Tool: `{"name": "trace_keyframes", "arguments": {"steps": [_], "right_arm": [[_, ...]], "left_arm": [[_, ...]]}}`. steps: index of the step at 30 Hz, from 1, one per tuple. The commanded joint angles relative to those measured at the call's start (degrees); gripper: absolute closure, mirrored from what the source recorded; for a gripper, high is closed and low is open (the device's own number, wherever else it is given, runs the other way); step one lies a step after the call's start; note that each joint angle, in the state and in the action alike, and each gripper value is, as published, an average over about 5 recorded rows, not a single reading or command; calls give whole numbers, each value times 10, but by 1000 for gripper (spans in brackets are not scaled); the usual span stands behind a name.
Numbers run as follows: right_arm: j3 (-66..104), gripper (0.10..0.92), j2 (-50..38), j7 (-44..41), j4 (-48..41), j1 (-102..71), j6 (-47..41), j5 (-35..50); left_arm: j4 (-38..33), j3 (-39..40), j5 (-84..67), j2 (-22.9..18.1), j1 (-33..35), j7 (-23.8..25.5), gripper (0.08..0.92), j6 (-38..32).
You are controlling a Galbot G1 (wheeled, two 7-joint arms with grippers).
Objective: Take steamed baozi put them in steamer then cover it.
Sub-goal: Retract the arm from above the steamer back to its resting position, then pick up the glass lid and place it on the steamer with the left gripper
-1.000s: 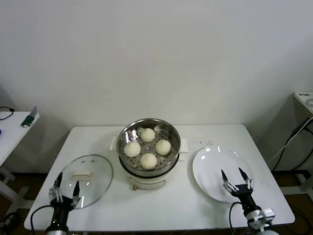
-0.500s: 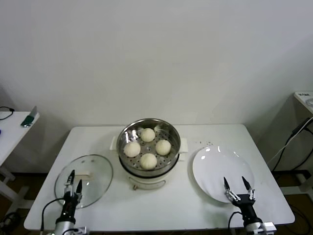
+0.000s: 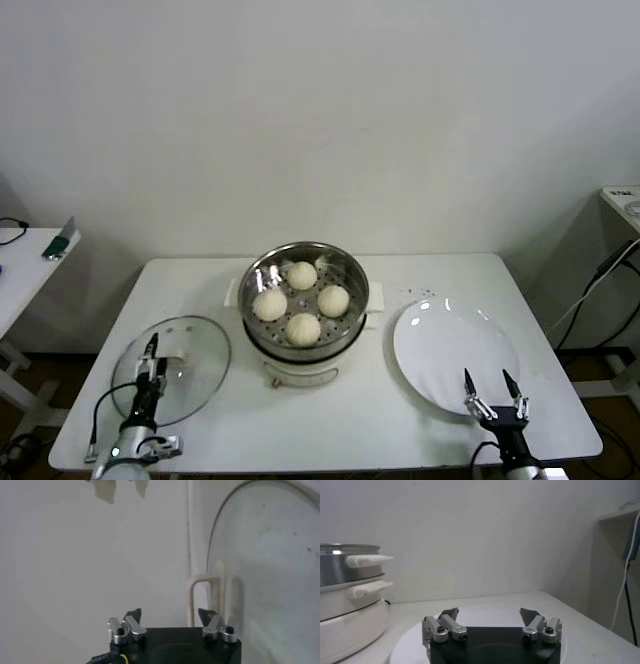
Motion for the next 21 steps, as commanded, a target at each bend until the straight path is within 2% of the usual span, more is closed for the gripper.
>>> {"name": "trace_keyframes", "arguments": {"steps": [1,13,18,21], "right_arm": [[3,203,6,0,-1,-4,6,-2],[1,203,13,2,1,2,4,-9],[2,203,14,2,1,4,4,-12],[1,203,14,3,1,4,2,-16]], "left_arm": [[33,3,9,5,-23,3,336,-6],[-3,3,-7,9,-2,14,683,1],[-75,0,-48,22,16,40,823,26],[-134,-7,-77,35,30,58,863,46]]}}
